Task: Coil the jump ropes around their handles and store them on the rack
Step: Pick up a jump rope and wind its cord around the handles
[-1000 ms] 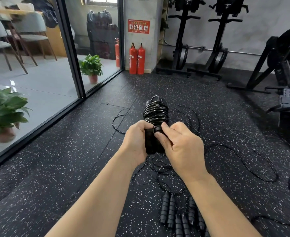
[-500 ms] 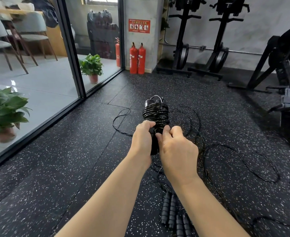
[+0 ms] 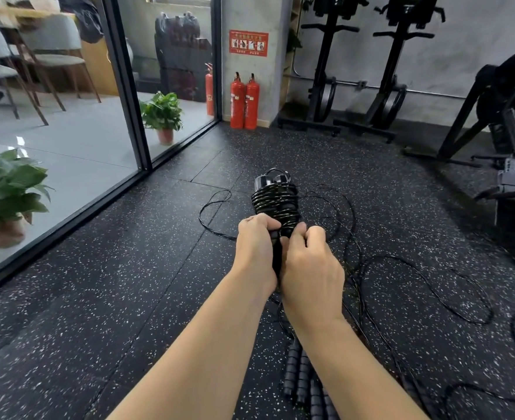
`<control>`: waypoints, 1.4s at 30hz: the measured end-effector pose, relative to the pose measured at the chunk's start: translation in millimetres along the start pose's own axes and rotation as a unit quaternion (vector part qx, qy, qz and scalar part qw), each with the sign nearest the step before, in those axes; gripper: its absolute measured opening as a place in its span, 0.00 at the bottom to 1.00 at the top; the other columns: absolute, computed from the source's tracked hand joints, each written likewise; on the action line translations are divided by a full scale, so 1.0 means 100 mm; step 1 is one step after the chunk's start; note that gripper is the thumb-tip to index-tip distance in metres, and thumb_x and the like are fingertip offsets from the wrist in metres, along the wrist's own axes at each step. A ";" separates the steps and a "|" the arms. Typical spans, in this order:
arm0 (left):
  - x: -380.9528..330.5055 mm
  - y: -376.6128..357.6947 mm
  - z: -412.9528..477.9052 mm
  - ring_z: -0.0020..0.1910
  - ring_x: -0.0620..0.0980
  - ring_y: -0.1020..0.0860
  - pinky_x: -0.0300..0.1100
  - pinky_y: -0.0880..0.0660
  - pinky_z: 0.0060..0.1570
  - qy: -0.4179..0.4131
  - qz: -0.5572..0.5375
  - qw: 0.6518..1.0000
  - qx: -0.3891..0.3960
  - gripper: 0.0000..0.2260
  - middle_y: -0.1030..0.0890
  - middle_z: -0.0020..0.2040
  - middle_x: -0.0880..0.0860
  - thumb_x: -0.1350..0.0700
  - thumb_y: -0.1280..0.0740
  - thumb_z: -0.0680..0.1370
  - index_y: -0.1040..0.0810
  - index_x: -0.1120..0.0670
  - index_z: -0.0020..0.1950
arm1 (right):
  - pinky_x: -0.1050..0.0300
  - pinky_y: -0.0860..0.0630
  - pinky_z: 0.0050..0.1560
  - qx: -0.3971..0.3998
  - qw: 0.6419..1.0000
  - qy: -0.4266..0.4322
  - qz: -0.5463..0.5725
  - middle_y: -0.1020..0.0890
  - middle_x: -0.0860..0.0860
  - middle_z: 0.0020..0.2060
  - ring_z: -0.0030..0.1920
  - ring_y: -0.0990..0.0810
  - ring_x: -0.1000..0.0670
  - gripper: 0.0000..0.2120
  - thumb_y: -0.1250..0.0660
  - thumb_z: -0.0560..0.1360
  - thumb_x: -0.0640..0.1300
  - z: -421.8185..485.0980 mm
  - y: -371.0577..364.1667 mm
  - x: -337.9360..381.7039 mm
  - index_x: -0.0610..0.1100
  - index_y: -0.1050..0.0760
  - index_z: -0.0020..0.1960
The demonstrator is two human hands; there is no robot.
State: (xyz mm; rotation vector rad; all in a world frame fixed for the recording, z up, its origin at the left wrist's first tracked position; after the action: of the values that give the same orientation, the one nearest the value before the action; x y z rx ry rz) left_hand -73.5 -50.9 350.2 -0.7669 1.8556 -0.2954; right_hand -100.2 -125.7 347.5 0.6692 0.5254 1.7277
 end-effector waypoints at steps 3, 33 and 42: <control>-0.02 0.01 -0.07 0.20 0.45 0.31 0.34 0.33 0.24 0.024 -0.009 1.000 0.012 0.09 0.25 0.26 0.50 0.60 0.41 0.75 0.27 0.58 0.35 | 0.60 0.33 0.22 0.004 1.000 0.013 0.019 0.24 0.44 0.37 0.31 0.22 0.46 0.13 0.28 0.73 0.37 -0.01 0.01 0.03 0.30 0.21 0.53; 0.08 0.01 -0.04 0.24 0.49 0.25 0.38 0.28 0.30 0.066 -0.055 0.996 0.010 0.08 0.21 0.32 0.53 0.57 0.37 0.74 0.21 0.58 0.43 | 0.57 0.40 0.31 0.118 0.989 -0.012 0.083 0.30 0.49 0.42 0.36 0.28 0.48 0.14 0.32 0.77 0.42 0.08 0.09 -0.03 0.35 0.25 0.59; 0.13 0.05 0.05 0.33 0.52 0.21 0.40 0.25 0.32 0.016 -0.024 0.999 -0.017 0.20 0.19 0.46 0.56 0.56 0.35 0.75 0.24 0.59 0.66 | 0.56 0.38 0.39 0.168 0.982 -0.023 0.088 0.35 0.51 0.48 0.42 0.31 0.49 0.17 0.46 0.83 0.47 0.14 0.13 -0.08 0.40 0.31 0.67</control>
State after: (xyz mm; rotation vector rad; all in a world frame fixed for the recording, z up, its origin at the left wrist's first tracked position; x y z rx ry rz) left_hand -73.4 -54.5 336.1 -0.8355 1.8791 -0.3085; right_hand -98.8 -136.4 364.6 1.0185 0.7533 1.7993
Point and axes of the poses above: each hand's wrist, its own z-axis towards the middle knuckle, its own y-axis out of the back of the hand, x = y × z, the point moved 3 cm from there along z, towards the middle knuckle
